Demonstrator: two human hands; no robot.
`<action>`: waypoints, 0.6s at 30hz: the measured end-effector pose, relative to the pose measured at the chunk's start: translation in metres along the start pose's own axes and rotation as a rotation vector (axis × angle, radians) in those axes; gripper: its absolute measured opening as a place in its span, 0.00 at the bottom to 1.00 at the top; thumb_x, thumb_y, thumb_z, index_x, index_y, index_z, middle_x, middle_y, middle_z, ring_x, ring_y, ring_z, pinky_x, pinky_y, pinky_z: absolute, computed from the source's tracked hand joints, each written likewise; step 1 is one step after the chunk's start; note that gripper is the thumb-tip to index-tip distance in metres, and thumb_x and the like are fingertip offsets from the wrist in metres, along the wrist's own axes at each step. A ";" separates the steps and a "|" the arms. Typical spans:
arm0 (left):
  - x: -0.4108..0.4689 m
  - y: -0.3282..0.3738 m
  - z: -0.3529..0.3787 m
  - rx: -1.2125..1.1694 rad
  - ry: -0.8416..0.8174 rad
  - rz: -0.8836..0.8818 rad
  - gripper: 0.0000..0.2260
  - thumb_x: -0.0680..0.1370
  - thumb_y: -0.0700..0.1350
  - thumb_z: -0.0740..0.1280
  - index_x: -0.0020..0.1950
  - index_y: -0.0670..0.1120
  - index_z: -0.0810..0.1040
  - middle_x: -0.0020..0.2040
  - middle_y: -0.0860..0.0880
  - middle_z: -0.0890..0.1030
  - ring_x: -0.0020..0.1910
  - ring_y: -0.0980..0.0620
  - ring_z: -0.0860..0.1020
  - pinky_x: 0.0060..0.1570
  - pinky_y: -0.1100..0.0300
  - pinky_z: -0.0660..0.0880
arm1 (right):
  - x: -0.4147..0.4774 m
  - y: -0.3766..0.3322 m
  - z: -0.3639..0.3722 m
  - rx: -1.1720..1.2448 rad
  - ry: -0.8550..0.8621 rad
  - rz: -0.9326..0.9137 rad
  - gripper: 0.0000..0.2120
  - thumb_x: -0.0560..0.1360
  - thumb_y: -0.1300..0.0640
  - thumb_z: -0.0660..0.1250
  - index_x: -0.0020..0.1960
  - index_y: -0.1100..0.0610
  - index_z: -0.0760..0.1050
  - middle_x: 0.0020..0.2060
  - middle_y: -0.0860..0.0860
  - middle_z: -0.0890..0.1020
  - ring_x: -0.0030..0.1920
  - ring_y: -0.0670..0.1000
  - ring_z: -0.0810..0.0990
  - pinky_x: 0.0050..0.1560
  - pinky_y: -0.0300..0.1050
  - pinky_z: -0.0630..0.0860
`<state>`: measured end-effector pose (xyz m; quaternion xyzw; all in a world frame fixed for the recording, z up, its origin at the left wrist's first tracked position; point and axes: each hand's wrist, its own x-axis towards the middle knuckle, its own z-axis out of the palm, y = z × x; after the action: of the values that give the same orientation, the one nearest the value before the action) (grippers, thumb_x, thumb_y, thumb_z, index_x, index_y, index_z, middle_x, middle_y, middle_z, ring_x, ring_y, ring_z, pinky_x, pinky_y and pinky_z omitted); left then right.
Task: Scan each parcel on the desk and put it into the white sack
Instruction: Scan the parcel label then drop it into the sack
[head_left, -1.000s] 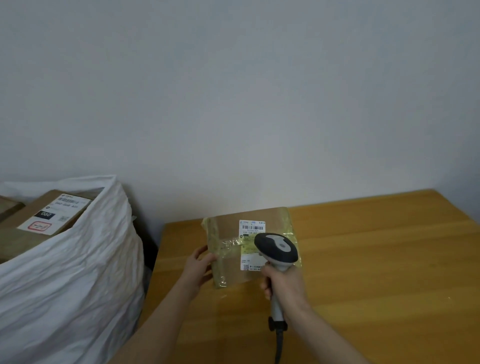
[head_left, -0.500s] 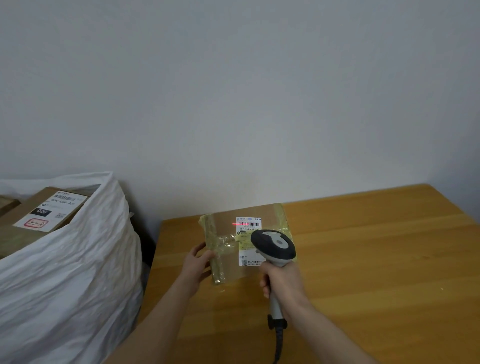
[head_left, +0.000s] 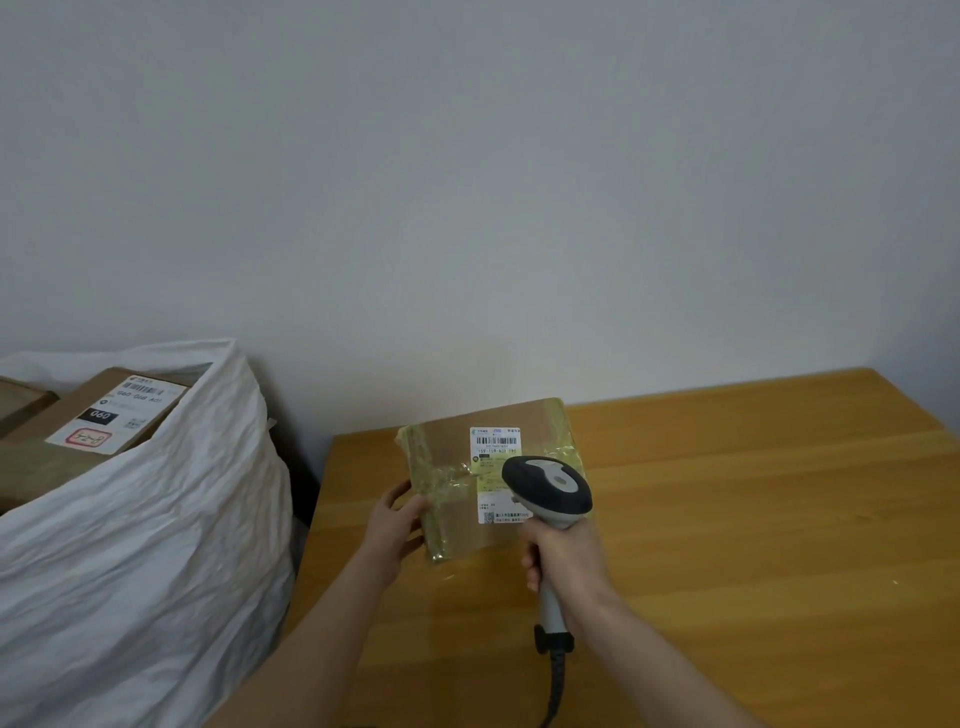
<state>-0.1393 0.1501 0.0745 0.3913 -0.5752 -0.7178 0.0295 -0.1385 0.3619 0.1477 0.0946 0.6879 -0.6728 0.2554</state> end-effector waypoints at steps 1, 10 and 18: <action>-0.001 0.000 -0.001 0.004 0.008 0.003 0.23 0.75 0.37 0.68 0.69 0.47 0.68 0.52 0.43 0.80 0.49 0.44 0.80 0.46 0.49 0.79 | 0.001 0.000 0.001 0.003 -0.007 -0.004 0.03 0.72 0.69 0.65 0.40 0.65 0.76 0.24 0.55 0.74 0.22 0.50 0.70 0.26 0.42 0.69; -0.015 0.032 -0.033 -0.071 0.145 0.031 0.21 0.78 0.43 0.66 0.70 0.46 0.67 0.52 0.46 0.78 0.47 0.47 0.79 0.42 0.52 0.78 | 0.017 -0.020 0.015 0.095 -0.064 -0.030 0.07 0.75 0.65 0.67 0.37 0.62 0.75 0.26 0.54 0.77 0.24 0.49 0.72 0.27 0.42 0.71; -0.042 0.062 -0.061 -0.156 0.279 0.093 0.17 0.78 0.48 0.67 0.65 0.46 0.70 0.52 0.42 0.80 0.46 0.46 0.80 0.36 0.52 0.79 | 0.040 -0.042 0.046 0.126 -0.116 -0.032 0.10 0.74 0.65 0.68 0.34 0.62 0.74 0.27 0.56 0.76 0.26 0.52 0.71 0.31 0.45 0.70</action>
<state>-0.0989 0.1009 0.1472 0.4566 -0.5257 -0.6967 0.1725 -0.1820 0.3051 0.1668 0.0604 0.6296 -0.7232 0.2775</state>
